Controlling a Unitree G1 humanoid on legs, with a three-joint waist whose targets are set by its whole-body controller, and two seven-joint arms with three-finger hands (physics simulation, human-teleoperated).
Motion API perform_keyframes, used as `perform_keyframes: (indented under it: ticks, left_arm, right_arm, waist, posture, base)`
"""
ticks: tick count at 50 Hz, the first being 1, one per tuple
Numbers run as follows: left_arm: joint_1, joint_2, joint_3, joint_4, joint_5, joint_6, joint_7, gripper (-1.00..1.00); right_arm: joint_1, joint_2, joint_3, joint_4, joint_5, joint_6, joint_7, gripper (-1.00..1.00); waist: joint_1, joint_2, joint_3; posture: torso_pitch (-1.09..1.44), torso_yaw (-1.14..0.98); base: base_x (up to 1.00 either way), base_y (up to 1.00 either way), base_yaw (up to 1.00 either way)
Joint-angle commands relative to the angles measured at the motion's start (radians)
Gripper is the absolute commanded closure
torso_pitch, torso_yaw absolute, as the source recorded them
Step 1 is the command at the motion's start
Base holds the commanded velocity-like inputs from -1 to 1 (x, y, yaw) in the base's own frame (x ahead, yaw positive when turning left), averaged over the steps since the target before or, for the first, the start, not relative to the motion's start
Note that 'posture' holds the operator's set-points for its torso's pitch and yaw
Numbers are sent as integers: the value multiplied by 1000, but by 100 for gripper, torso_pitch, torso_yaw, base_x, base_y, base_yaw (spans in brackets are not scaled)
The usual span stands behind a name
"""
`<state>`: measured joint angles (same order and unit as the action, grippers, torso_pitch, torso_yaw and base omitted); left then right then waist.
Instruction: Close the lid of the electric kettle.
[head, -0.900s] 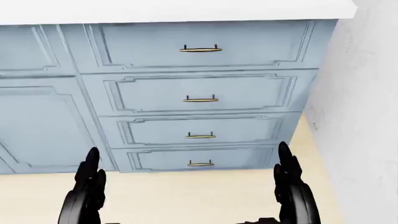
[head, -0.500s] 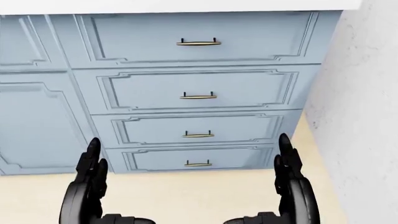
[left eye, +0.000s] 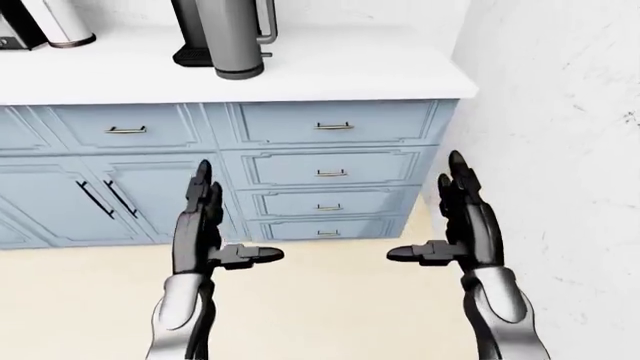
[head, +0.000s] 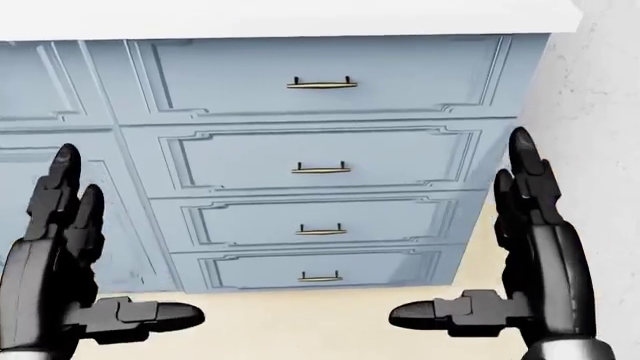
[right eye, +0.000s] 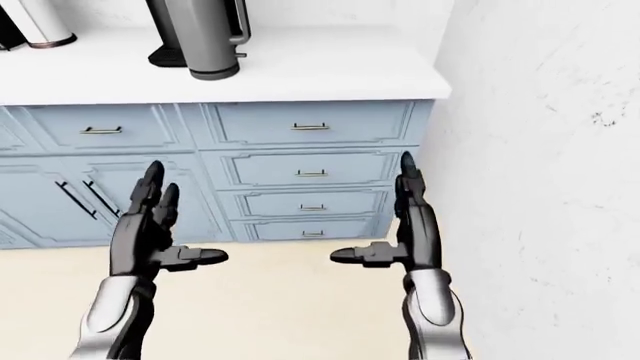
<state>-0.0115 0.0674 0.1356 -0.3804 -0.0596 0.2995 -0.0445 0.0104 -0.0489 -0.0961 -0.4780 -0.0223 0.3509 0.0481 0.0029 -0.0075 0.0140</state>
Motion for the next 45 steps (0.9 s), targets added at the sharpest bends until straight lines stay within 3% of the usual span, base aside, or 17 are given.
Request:
perform_keyframes:
  ticks: [1, 6, 9, 15, 20, 25, 30, 36, 45]
  left_arm:
    - [-32, 11, 23, -136, -10, 94, -1, -100]
    - [-116, 59, 134, -376, -69, 336, 10, -100]
    - [-197, 112, 222, -501, -131, 491, 33, -100]
    - [-306, 227, 395, -586, -293, 656, 94, -100]
    - [-316, 343, 542, -563, -439, 673, 147, -100]
    - [-263, 425, 639, -502, -543, 614, 190, -100]
    - [-209, 482, 726, -446, -604, 562, 201, -100]
    - [-154, 495, 763, -395, -599, 496, 186, -100]
    - [-138, 485, 766, -385, -597, 478, 178, -100]
  right_arm:
    - [-30, -9, -15, -107, -9, 64, 10, -100]
    - [-110, -43, -76, -355, -7, 307, 33, -100]
    - [-175, -77, -154, -478, 27, 452, 49, -100]
    - [-257, -171, -277, -569, 133, 593, 31, -100]
    - [-254, -340, -406, -569, 416, 607, -126, -100]
    - [-175, -541, -492, -569, 722, 563, -355, -100]
    - [-119, -621, -553, -569, 838, 522, -427, -100]
    - [-91, -628, -582, -569, 846, 500, -424, -100]
    - [-76, -587, -551, -569, 749, 483, -371, -100]
  waist:
    - [-1, 2, -17]
    - [1, 5, -15]
    - [1, 7, -11]
    - [2, 8, 1]
    - [2, 10, 12]
    - [5, 9, 27]
    - [4, 5, 36]
    - [3, 0, 41]
    - [3, -1, 33]
  posture:
    - [0, 0]
    - [0, 0]
    - [0, 0]
    - [0, 0]
    - [0, 0]
    - [0, 0]
    - [0, 0]
    - [0, 0]
    - [0, 0]
  base:
    - [0, 0, 0]
    - [0, 0, 0]
    - [0, 0, 0]
    - [0, 0, 0]
    - [0, 0, 0]
    - [0, 0, 0]
    - [0, 0, 0]
    - [0, 0, 0]
    - [0, 0, 0]
